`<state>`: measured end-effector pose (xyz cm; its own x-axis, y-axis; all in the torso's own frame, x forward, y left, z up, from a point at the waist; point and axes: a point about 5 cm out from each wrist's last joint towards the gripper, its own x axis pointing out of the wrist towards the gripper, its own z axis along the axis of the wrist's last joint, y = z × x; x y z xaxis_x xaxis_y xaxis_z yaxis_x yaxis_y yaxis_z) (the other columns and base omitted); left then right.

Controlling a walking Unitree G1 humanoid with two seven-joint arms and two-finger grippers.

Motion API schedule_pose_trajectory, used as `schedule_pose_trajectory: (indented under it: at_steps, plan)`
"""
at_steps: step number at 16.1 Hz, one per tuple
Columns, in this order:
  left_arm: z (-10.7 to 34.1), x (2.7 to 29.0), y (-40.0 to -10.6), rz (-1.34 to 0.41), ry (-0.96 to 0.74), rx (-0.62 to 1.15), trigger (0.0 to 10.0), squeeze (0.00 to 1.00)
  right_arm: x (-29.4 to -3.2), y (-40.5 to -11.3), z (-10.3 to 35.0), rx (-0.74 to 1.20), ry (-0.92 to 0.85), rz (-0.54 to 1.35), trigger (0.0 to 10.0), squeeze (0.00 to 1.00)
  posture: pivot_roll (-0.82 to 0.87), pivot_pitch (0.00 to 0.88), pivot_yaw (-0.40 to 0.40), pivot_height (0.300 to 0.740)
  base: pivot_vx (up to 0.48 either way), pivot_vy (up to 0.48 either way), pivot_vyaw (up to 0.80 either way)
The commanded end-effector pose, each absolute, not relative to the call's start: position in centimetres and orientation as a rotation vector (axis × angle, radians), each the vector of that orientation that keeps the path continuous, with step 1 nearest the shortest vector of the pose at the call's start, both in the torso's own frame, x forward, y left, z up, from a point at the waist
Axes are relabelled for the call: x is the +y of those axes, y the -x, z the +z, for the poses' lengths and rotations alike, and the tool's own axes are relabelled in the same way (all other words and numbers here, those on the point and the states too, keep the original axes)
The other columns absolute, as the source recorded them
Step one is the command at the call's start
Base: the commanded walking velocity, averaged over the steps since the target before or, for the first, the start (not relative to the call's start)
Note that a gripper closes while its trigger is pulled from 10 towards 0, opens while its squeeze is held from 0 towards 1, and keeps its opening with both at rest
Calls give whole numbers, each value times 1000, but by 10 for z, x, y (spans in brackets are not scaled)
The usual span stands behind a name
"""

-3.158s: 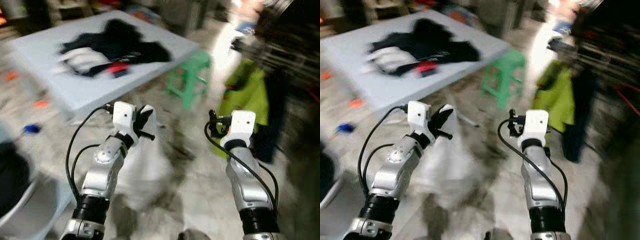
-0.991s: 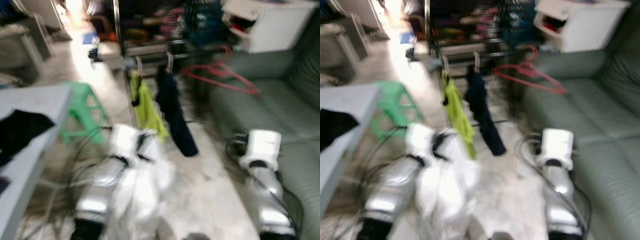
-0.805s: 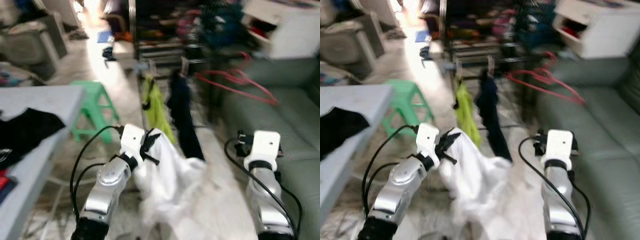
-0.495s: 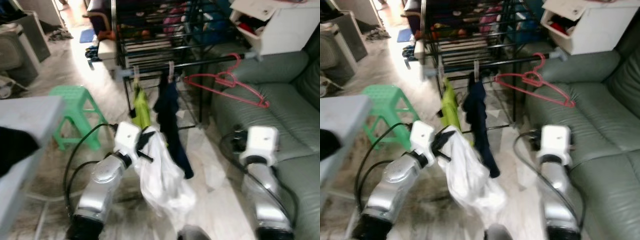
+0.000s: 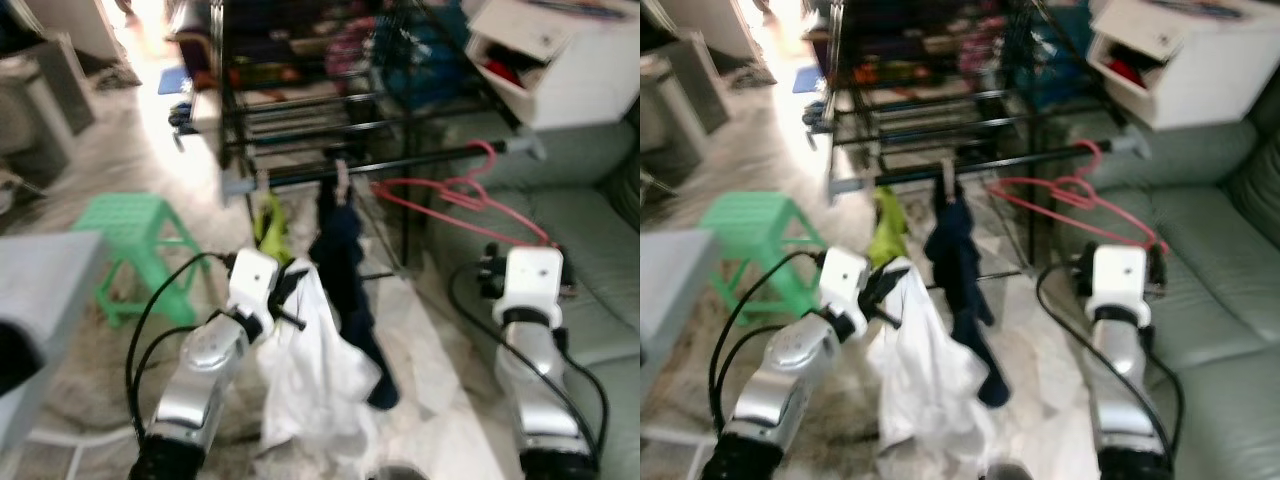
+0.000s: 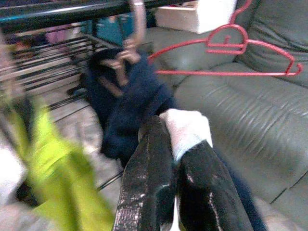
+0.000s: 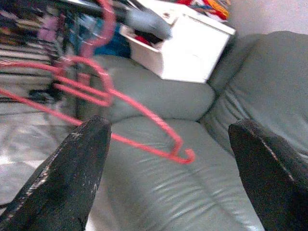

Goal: Hang hanger

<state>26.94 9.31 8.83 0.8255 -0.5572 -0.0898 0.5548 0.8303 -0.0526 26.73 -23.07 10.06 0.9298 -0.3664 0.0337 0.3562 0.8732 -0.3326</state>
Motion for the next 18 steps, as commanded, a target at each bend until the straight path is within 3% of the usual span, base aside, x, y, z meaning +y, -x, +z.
schedule_pose_trajectory:
  at_steps: [1, 5, 11, 18]
  plan:
    - [100, 87, -271, -612, 40, 52, 10000, 0, -237, -269, 101, 38, 356, -387, 10000, 0, -78, 0, 28, 740, 480, 0, 0]
    - [99, 92, -272, -574, 49, 63, 10000, 0, -241, -271, 102, 42, 396, -387, 10000, 0, -75, 0, 24, 740, 217, 0, 0]
    - [98, 93, -268, -573, 41, 81, 10000, 0, -275, -271, 95, 195, 467, -280, 10000, 0, -74, 0, 26, 740, 0, 0, 0]
    - [100, 108, -253, -570, 19, 126, 10000, 0, -298, -282, 97, 344, 617, 153, 10000, 0, -32, 29, 32, 740, 0, 0, 0]
